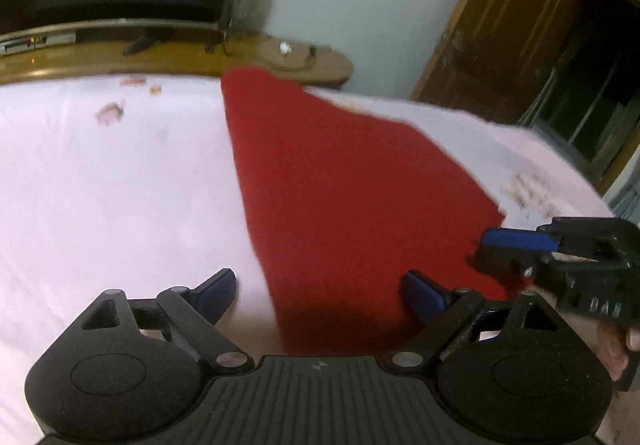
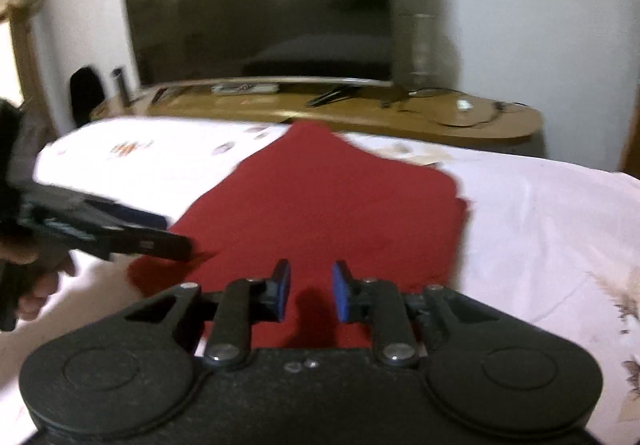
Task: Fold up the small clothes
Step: 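Move both open tools to the edges of the folded sweater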
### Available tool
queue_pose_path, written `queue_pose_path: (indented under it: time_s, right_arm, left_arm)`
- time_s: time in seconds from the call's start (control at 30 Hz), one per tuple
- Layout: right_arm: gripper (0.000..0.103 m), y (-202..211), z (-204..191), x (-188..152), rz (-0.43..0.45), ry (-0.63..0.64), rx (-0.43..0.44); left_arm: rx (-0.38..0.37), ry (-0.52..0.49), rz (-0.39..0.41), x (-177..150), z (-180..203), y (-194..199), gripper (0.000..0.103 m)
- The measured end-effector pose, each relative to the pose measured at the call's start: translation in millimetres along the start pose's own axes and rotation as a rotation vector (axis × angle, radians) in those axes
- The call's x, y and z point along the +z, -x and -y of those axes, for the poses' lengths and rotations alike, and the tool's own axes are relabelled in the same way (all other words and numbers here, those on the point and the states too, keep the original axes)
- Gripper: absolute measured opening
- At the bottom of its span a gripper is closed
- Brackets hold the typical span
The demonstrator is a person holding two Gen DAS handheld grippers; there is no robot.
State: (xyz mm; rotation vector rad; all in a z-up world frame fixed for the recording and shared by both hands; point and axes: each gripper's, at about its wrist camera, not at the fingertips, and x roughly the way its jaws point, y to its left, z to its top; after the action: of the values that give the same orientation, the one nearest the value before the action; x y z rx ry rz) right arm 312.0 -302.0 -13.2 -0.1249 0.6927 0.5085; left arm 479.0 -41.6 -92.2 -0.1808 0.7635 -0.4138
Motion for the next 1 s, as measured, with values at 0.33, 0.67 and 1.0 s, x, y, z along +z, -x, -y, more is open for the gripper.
queue_pose_path:
  time_s: [0.33, 0.67, 1.0]
  right_arm:
    - [0.019, -9, 14, -27, -0.108, 0.038, -0.069]
    - [0.019, -4, 11, -27, -0.109, 0.005, -0.089]
    - [0.024, -7, 8, -12, -0.104, -0.032, -0.112]
  left_arm:
    - [0.061, -0.056, -0.006, -19, -16, 22, 0.091]
    - [0.108, -0.031, -0.015, -19, -15, 29, 0.091]
    - [0.123, -0.034, -0.020, -20, -14, 24, 0.091]
